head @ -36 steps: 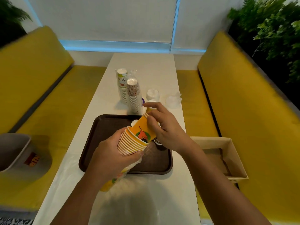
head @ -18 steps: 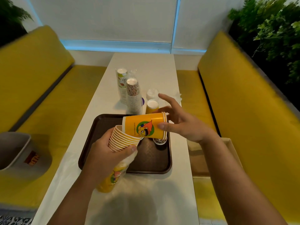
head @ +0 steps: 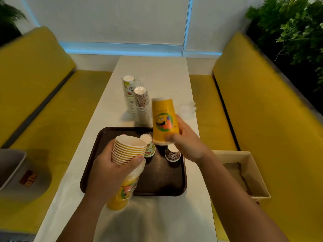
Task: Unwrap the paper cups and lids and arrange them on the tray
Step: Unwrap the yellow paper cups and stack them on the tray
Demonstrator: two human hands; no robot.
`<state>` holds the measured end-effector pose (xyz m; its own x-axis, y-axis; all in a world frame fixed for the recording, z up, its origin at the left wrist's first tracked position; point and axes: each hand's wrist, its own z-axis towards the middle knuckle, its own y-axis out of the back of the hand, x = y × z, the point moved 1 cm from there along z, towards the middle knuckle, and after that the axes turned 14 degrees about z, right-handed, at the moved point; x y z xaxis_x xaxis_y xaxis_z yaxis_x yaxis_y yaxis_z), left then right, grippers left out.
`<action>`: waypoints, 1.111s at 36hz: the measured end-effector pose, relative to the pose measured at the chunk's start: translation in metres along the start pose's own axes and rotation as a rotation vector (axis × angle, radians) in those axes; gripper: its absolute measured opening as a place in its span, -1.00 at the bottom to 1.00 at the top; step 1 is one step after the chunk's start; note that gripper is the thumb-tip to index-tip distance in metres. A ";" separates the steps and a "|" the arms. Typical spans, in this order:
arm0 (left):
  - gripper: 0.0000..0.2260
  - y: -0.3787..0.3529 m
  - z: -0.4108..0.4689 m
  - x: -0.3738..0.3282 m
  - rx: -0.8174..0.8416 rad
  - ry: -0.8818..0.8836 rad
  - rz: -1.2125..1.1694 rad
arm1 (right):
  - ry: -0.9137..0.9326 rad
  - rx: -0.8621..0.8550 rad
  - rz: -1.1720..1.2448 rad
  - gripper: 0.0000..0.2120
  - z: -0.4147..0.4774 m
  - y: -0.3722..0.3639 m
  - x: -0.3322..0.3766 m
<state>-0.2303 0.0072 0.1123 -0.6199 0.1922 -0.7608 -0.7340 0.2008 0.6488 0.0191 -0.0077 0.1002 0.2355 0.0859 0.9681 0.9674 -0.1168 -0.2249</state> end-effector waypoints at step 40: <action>-0.42 -0.005 0.001 0.002 0.095 -0.084 0.049 | 0.395 0.200 -0.460 -0.95 -0.020 -0.045 -0.001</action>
<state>-0.2270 0.0074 0.1076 -0.6260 0.2828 -0.7267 -0.6714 0.2786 0.6867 -0.0260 -0.0223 0.1119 -0.2232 -0.2929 0.9297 0.9692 0.0357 0.2439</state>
